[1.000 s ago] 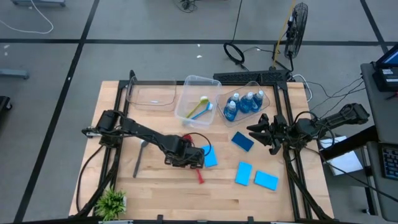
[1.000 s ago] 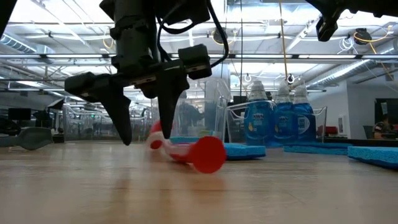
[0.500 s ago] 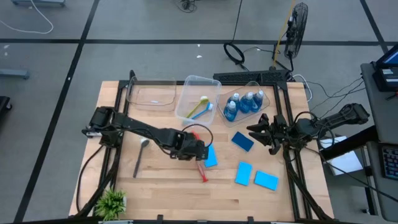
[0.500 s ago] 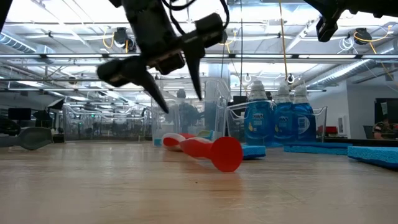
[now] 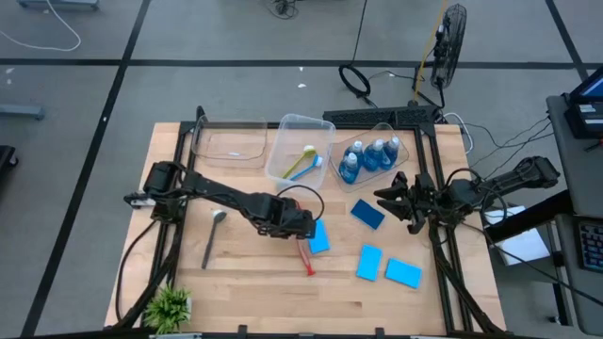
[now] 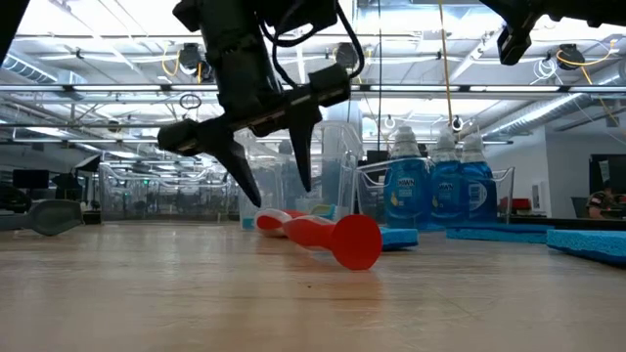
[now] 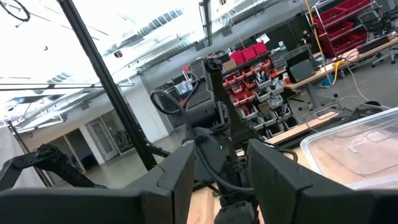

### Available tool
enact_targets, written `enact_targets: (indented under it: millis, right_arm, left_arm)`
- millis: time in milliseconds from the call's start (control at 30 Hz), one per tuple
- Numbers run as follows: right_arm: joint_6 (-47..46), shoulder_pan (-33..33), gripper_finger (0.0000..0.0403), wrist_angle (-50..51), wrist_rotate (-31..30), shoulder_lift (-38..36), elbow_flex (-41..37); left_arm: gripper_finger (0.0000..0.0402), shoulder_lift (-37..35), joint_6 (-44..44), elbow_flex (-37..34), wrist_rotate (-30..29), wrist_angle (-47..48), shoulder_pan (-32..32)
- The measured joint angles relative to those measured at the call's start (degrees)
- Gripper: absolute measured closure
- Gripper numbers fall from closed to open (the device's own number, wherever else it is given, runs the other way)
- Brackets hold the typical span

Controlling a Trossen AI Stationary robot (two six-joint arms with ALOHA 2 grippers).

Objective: Pick & Place Kitchen Sink Supplies
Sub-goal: Put the red dish brush into the transparent container

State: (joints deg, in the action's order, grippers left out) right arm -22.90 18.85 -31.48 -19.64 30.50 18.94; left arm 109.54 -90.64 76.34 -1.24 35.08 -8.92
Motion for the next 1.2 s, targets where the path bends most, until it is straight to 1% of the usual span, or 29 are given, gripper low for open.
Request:
enact_targets:
  millis: [100,167,300,433,533,633,767,1000,1100,1133,1200]
  right_arm:
    - [0.00,0.00,0.0268,0.00,-0.02,0.00,0.00]
    - [0.00,0.00,0.0268,0.00,-0.02,-0.02,0.00]
    - [0.00,0.00,0.0268,0.00,-0.02,-0.02,0.00]
    - [0.00,0.00,0.0268,-0.22,-0.03,0.02,-0.01]
    - [-0.06,0.00,0.0268,-0.11,-0.04,0.00,-0.02]
    - [-0.26,-0.02,0.0268,-0.11,0.00,0.06,-0.04]
    - [-0.24,-0.02,0.0268,0.03,-0.02,0.07,-0.04]
    - [-0.04,-0.02,0.0268,0.04,0.00,0.07,-0.04]
    - [-0.02,-0.02,0.0268,0.07,0.00,0.07,-0.04]
    - [-0.03,-0.02,0.0268,0.05,0.00,0.07,-0.04]
    - [-0.02,-0.02,0.0268,0.04,0.02,0.07,-0.04]
  left_arm:
    - [0.0172,0.00,-0.01,-0.01,-1.20,1.65,0.06]
    - [0.0172,0.21,-0.05,-0.59,-1.80,0.92,0.04]
    - [0.0172,2.05,-0.43,-0.81,-1.47,0.32,0.25]
    - [0.0172,4.49,0.38,-0.76,0.54,-2.83,0.48]
    - [0.0172,5.92,0.54,-0.56,3.03,-3.44,0.63]
    - [0.0179,6.96,0.57,-0.40,5.17,-1.96,0.65]
    - [0.0215,7.10,0.60,-0.48,5.25,0.10,0.41]
    - [0.0314,6.57,2.88,-0.62,5.31,1.86,0.34]
    - [0.0350,6.61,3.09,-0.63,5.73,1.91,0.26]
    - [0.0357,6.62,3.39,-0.63,5.62,1.95,0.16]
    - [0.0358,6.62,3.94,-0.63,5.65,1.95,0.05]
